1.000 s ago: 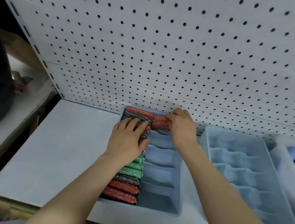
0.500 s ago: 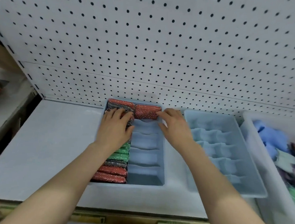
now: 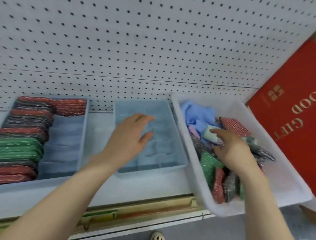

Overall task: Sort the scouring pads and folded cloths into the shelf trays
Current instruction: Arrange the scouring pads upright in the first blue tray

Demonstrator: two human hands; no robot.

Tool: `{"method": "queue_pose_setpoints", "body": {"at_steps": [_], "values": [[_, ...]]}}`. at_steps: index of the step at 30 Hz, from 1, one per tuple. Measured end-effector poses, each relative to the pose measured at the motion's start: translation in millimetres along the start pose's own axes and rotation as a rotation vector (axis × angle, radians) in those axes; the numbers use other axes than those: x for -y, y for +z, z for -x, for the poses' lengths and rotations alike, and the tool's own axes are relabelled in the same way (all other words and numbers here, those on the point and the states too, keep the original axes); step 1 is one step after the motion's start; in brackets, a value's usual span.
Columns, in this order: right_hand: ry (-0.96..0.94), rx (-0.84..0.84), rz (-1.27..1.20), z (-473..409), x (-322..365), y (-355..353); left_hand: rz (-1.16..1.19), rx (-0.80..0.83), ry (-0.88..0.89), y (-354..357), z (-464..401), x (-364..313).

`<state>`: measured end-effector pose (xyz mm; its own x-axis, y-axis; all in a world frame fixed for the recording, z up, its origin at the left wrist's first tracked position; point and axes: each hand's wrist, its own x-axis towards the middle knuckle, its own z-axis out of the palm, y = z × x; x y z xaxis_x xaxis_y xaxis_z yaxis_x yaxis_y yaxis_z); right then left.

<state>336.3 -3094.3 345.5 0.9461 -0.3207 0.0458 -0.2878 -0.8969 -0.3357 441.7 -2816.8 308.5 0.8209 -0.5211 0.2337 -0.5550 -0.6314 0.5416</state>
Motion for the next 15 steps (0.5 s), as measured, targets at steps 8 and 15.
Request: {"method": "queue_pose_setpoints", "body": {"at_steps": [8, 15], "values": [[0.018, 0.46, 0.215, -20.1, -68.5, 2.2, -0.24, 0.332, 0.23, 93.2, -50.5, -118.9], [-0.038, 0.445, 0.191, -25.9, -68.1, 0.3, -0.287, 0.55, 0.12, 99.6, -64.0, -138.1]]}}
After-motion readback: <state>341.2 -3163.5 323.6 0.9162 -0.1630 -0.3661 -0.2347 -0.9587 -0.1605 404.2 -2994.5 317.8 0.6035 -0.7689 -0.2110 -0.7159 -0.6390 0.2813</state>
